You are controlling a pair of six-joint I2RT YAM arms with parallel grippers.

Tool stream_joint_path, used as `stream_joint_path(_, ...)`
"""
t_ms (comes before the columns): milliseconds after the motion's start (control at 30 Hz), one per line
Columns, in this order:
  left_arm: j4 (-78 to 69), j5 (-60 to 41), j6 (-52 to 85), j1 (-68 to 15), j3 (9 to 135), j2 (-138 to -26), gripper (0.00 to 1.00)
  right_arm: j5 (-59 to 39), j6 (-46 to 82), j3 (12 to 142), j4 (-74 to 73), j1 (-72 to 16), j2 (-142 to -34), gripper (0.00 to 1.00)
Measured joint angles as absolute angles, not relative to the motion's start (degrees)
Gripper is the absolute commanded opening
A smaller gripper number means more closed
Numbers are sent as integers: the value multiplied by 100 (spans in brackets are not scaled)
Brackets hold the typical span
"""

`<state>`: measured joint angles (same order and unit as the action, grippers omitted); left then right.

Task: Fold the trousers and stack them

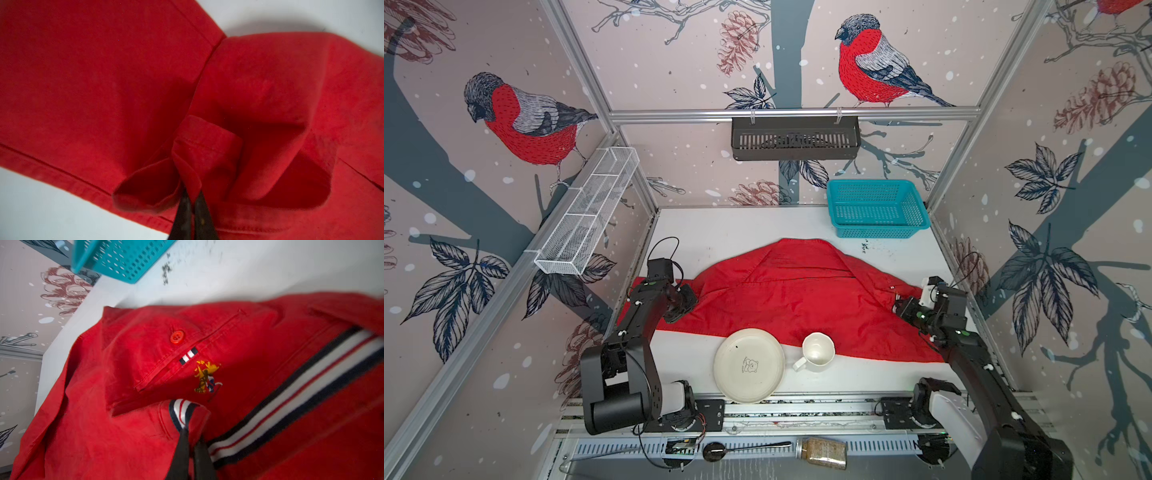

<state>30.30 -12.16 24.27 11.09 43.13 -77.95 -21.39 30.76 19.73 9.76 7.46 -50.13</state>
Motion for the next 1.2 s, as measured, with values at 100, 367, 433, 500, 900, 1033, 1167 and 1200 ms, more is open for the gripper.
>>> stream_joint_path(100, 2759, -1328, 2526, 1081, 4191, -7981, 0, -1966, 3190, 1732, 681, 567, -5323, 2)
stream_joint_path(367, 2353, -1507, 2565, 996, 4410, -8814, 0, -1745, 3271, 1835, -40, 561, -6394, 1)
stream_joint_path(433, 2202, -1562, 2567, 978, 4567, -9030, 0, -1739, 3260, 1953, -259, 644, -6678, 1)
stream_joint_path(500, 2102, -1616, 2569, 961, 4735, -9229, 0, -1717, 3234, 2141, -322, 674, -6923, 1)
stream_joint_path(900, 2097, -1525, 2615, 858, 5951, -10206, 0, -1697, 2580, 3782, -478, 1238, -8114, 1)
stream_joint_path(1033, 2331, -1304, 2609, 832, 6346, -10274, 0, -1887, 2344, 4305, -473, 1406, -8427, 1)
stream_joint_path(1167, 2515, -987, 2604, 832, 6840, -10184, 0, -2102, 2178, 4772, -436, 1546, -8436, 1)
stream_joint_path(1200, 2528, -906, 2606, 832, 6963, -10132, 0, -2115, 2088, 4912, -416, 1562, -8388, 2)
